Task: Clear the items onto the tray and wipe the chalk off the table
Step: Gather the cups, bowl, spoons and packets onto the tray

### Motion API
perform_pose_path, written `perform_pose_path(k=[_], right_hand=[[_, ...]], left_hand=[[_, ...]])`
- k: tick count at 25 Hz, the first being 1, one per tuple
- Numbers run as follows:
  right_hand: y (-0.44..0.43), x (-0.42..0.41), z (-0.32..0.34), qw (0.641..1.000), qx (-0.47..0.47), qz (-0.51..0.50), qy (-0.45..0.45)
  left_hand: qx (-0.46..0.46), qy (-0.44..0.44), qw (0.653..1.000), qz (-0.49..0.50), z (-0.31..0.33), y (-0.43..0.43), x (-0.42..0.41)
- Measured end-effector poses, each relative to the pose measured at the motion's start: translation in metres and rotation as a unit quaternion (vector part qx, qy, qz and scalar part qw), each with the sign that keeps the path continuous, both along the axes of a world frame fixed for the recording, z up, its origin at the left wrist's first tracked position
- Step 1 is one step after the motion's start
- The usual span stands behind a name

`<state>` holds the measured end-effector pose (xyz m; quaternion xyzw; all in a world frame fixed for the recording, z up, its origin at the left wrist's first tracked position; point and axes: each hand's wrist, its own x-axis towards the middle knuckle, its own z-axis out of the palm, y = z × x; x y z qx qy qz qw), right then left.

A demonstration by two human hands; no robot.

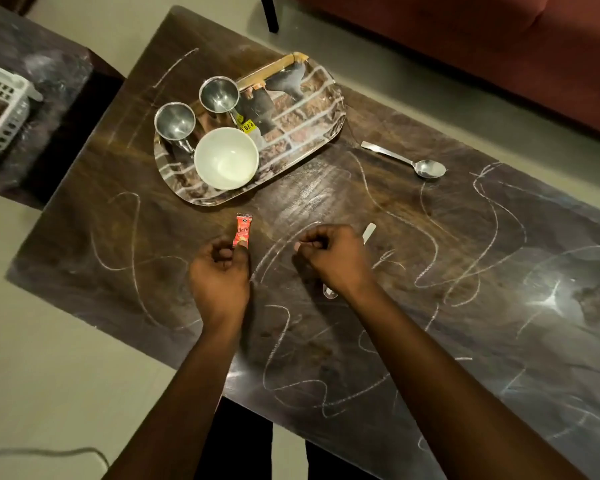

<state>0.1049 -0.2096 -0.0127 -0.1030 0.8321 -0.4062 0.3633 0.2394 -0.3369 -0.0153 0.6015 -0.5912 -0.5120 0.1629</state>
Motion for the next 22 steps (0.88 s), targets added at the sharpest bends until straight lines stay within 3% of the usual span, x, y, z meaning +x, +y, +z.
perform_pose_path(k=[4,8,11,17,22], right_hand=[[-0.065,0.007,-0.009,1.0,-0.014,0.017,0.011],[-0.094,0.018,-0.017,1.0,-0.002,0.026,0.016],[-0.1,0.02,-0.025,1.0,0.009,0.003,-0.008],[-0.082,-0.005,-0.01,0.98,-0.096,-0.107,-0.135],[-0.073,-0.074,0.03,0.969,-0.145,-0.135,-0.145]], left_hand=[[-0.044,-0.042,0.996,-0.061,-0.003,-0.036,-0.009],[-0.018,-0.039,0.991,-0.124,-0.006,-0.047,-0.014],[0.006,-0.029,0.993,-0.117,-0.013,-0.05,-0.016],[0.114,0.125,0.986,0.003,-0.002,-0.036,-0.041],[0.114,0.22,0.968,0.046,0.017,-0.016,-0.1]])
